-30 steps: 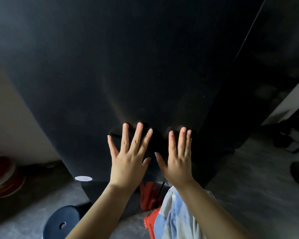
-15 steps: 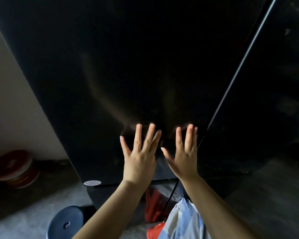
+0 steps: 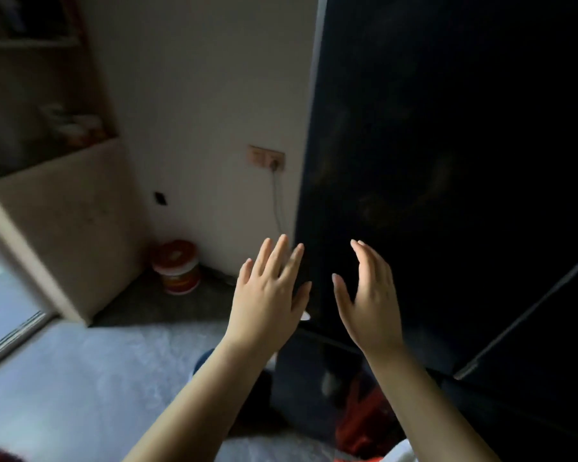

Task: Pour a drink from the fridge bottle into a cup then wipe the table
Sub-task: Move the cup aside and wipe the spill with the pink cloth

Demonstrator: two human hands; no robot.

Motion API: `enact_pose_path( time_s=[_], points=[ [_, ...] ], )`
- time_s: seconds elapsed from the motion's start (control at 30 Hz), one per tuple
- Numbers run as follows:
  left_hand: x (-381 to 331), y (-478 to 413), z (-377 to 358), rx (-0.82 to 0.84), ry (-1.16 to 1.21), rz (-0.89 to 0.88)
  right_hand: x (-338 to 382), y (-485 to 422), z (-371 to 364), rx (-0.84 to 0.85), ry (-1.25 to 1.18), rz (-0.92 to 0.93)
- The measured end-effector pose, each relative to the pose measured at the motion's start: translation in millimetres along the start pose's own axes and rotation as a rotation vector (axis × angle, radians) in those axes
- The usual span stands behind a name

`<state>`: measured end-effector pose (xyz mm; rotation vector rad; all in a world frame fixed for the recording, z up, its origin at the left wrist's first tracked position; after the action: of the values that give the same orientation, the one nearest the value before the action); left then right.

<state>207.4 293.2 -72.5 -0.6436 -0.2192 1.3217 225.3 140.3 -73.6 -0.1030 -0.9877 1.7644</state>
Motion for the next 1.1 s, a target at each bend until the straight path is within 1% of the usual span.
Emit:
enact_pose_path(
  time_s=[0.1,0.23,0.4,0.53,0.67,0.83,0.97,1.1],
  points=[
    [71,38,54,-0.062,-0.094,0.154,81,-3,-34,0.1,-0.062,0.135],
    [160,111,127,-0.108,-0.192,0.385,193,10,-69,0.198,-0.186,0.281],
    [225,220,221,-0.173,-0.355,0.619,335,59,-98,0.303,-0.384,0.499],
    [261,304,279,-0.2,-0.458,0.823,434,107,-113,0.402,-0.551,0.634],
    [285,374,321,-0.212,-0.555,0.977,511,149,-126,0.511,-0.662,0.762],
    [311,450,352,-0.258,-0.588,1.222,590,201,-153,0.672,-0.762,0.929],
    [324,492,369,-0.315,-0.676,1.361,644,240,-176,0.832,-0.85,1.03],
    [335,526,391,-0.373,-0.746,1.512,695,268,-182,0.886,-0.914,1.194]
  ],
)
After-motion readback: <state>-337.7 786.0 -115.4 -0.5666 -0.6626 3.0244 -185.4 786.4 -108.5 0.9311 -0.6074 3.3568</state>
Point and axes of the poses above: each hand's wrist, its own y-axis away from the middle knuckle, its own z-axis out of the back of the hand, x = y × z, the point moved 10 cm from there along -y, towards the middle knuckle
